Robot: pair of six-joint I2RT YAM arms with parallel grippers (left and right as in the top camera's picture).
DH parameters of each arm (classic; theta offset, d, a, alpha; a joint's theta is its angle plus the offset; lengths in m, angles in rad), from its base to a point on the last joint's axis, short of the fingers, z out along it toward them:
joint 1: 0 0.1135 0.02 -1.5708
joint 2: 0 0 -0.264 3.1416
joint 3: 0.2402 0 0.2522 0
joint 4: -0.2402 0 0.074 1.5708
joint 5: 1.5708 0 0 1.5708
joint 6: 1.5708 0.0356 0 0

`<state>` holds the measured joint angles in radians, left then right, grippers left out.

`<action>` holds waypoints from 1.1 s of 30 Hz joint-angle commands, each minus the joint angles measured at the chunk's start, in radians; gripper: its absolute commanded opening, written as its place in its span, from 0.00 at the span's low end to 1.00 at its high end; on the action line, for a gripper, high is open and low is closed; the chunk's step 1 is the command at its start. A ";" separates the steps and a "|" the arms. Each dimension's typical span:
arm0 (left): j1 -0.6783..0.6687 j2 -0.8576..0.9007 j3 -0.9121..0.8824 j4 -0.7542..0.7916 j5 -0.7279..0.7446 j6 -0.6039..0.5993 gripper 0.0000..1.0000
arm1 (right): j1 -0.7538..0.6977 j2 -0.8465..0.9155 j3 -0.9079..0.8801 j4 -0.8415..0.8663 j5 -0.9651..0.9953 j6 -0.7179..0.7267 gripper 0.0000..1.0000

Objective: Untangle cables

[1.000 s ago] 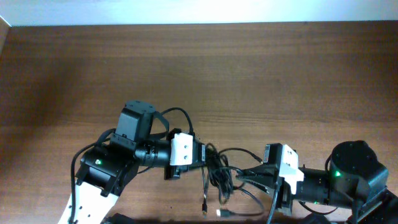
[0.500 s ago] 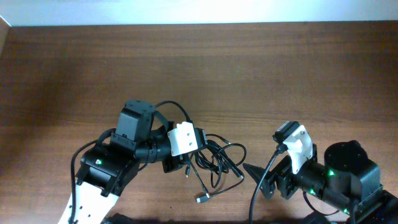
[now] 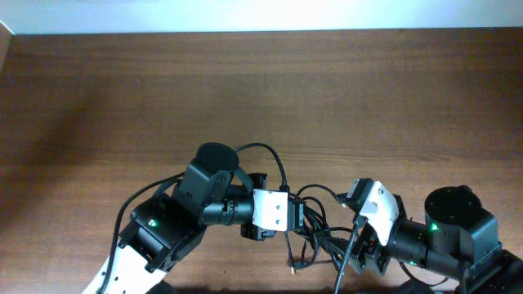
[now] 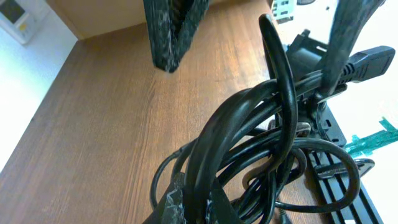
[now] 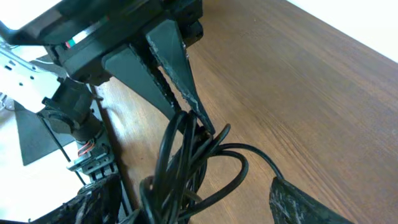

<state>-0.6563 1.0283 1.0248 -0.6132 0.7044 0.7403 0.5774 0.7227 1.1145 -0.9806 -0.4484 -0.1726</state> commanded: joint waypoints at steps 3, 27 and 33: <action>-0.071 0.000 0.008 0.038 0.081 0.006 0.00 | -0.002 0.029 0.006 -0.001 -0.015 -0.003 0.54; 0.182 -0.138 0.008 -0.113 0.233 -0.243 0.91 | -0.002 -0.049 0.011 0.075 -0.138 -0.216 0.04; 0.182 -0.138 0.008 -0.143 0.294 -0.204 0.33 | -0.002 -0.049 0.011 0.269 -0.087 -0.026 0.04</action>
<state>-0.4789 0.8921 1.0248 -0.7555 0.9661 0.5064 0.5777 0.6815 1.1126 -0.7410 -0.5907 -0.3061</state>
